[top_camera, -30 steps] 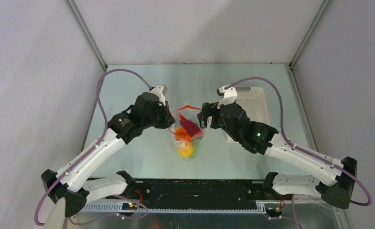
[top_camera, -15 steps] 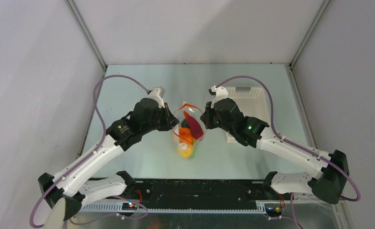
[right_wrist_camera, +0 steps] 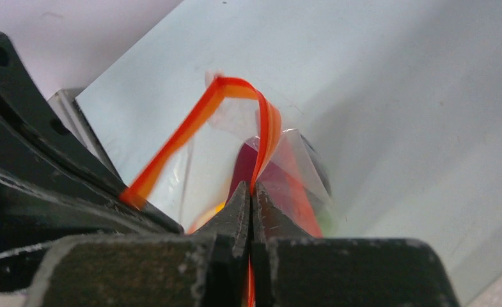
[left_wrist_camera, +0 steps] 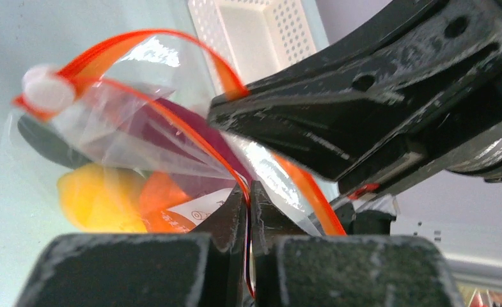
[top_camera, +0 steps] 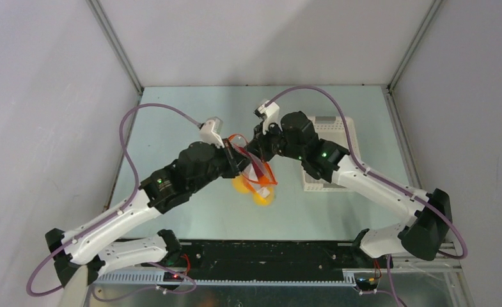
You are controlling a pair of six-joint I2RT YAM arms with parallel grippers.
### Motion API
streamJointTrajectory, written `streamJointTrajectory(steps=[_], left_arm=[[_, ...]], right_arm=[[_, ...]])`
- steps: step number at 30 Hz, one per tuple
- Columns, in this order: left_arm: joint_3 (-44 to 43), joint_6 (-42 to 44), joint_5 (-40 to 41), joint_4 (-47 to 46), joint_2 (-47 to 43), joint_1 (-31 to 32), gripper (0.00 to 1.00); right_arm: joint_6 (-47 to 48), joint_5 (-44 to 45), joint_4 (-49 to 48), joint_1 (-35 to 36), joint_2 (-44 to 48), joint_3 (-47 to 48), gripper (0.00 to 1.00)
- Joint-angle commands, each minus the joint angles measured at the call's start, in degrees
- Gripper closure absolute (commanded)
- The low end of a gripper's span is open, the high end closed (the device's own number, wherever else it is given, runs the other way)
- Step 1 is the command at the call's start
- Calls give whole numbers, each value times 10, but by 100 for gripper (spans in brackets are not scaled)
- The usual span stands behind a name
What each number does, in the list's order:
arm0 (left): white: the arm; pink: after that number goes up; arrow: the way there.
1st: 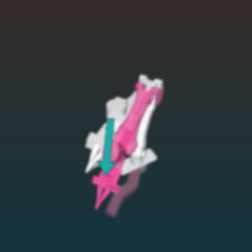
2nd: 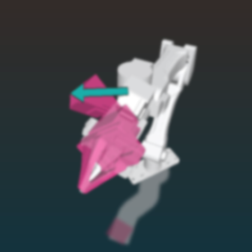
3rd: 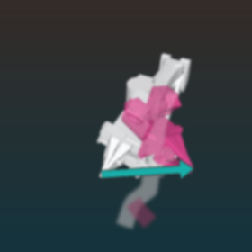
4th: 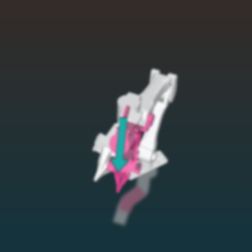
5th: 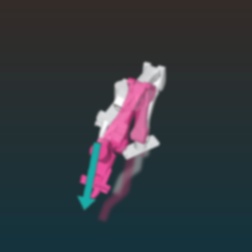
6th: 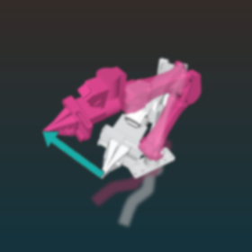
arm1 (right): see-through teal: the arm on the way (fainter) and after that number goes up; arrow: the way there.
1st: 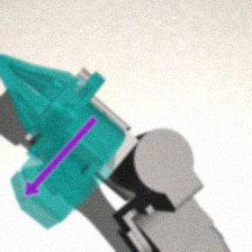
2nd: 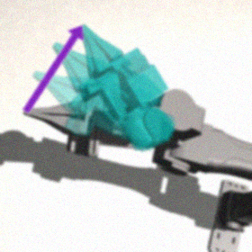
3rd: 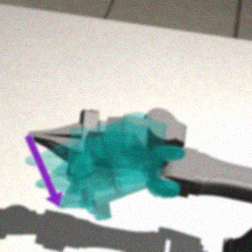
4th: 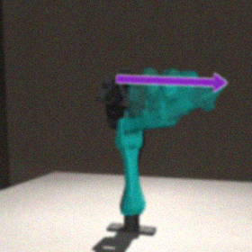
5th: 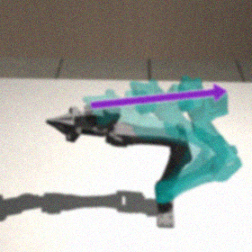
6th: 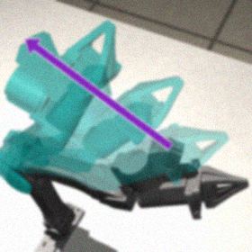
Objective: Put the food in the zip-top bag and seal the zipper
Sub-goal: Adjust the zipper food storage bag at the center of the board.
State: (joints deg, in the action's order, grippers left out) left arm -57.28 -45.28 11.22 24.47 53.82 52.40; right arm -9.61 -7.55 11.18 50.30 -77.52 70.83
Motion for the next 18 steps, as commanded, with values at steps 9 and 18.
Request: streamJointTrajectory(steps=[9, 18], left_arm=[[-21, 11, 88, -141, 111, 87, 78], [-40, 74, 59, -101, 110, 94, 49]], right_arm=[[94, -222, 55, -80, -54, 38, 100], [128, -239, 80, -91, -56, 24, 100]])
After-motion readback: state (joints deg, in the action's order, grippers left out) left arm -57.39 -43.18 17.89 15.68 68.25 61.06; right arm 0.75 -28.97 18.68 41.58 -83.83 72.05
